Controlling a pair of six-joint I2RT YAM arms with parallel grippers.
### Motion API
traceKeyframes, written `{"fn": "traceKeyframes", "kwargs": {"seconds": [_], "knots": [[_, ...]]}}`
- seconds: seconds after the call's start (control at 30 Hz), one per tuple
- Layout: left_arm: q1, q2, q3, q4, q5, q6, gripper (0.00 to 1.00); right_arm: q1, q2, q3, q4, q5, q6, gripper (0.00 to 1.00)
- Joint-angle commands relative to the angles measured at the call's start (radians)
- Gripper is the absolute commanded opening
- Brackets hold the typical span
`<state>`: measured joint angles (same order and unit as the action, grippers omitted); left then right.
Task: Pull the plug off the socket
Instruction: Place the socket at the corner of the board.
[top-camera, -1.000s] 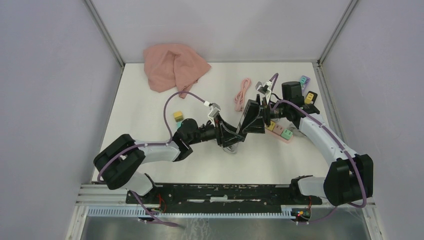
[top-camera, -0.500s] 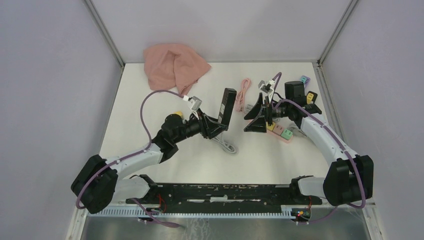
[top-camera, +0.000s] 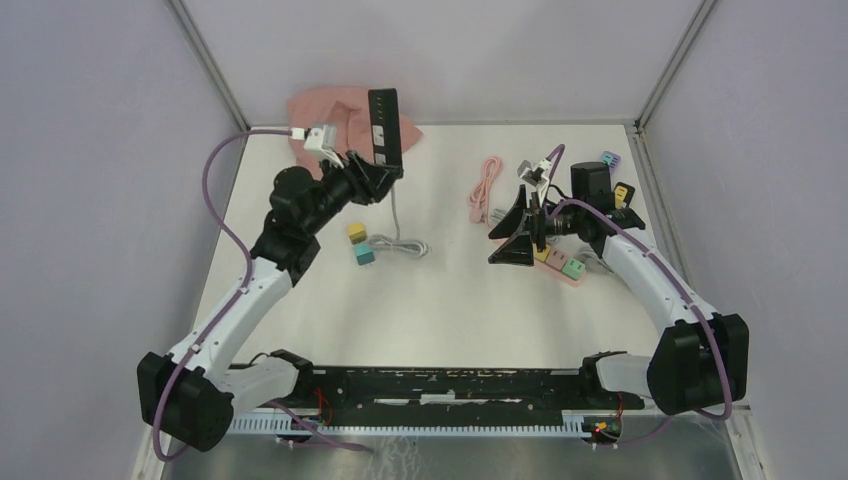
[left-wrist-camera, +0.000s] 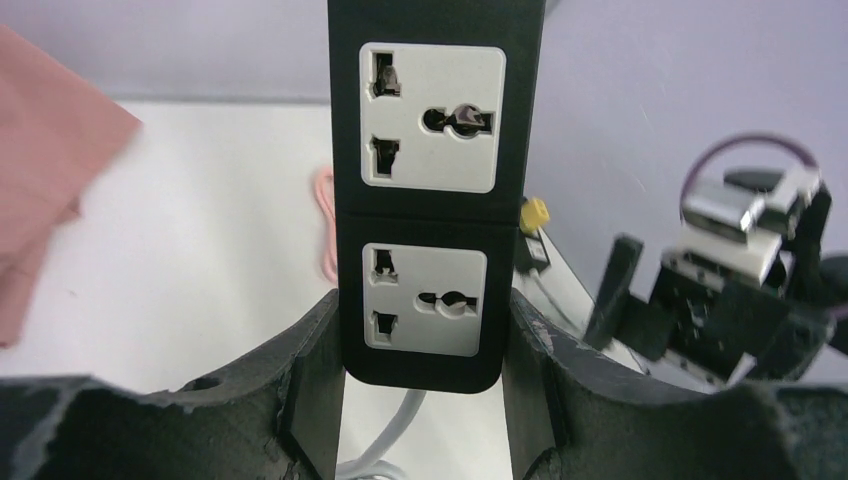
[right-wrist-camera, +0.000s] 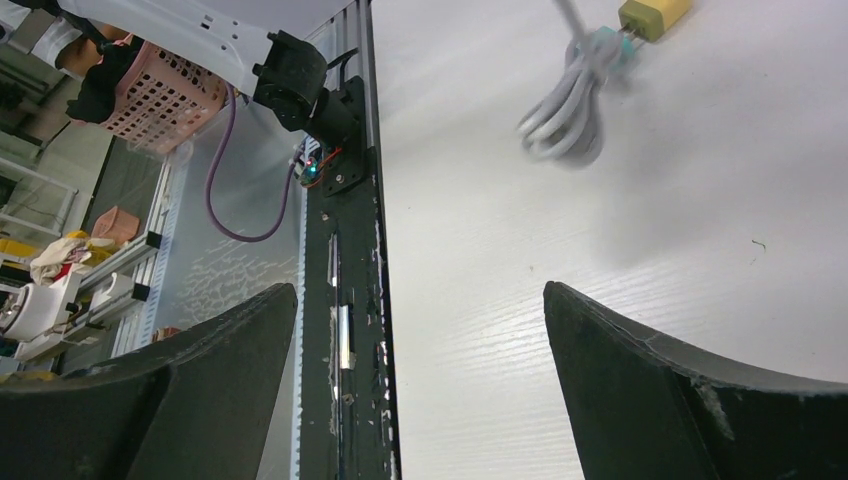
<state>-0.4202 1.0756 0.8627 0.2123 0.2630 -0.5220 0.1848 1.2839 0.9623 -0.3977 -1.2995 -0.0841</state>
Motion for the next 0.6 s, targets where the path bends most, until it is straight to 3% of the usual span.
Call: {"fn": "traceKeyframes", "kwargs": {"seconds": [0.0, 0.23, 0.57], "knots": [[0.069, 0.033, 0.195, -0.019, -0.035, 0.015, 0.03, -0.002, -0.039, 0.015, 0.042, -0.022, -0.006, 1.00], [0.187, 0.081, 0.383, -0.139, -0.097, 0.047, 0.03, -0.002, -0.045, 0.015, 0.044, -0.021, -0.001, 1.00], [0.455, 0.196, 0.552, -0.213, -0.113, 0.050, 0.03, -0.003, -0.049, 0.015, 0.049, -0.020, 0.007, 1.00]]}}
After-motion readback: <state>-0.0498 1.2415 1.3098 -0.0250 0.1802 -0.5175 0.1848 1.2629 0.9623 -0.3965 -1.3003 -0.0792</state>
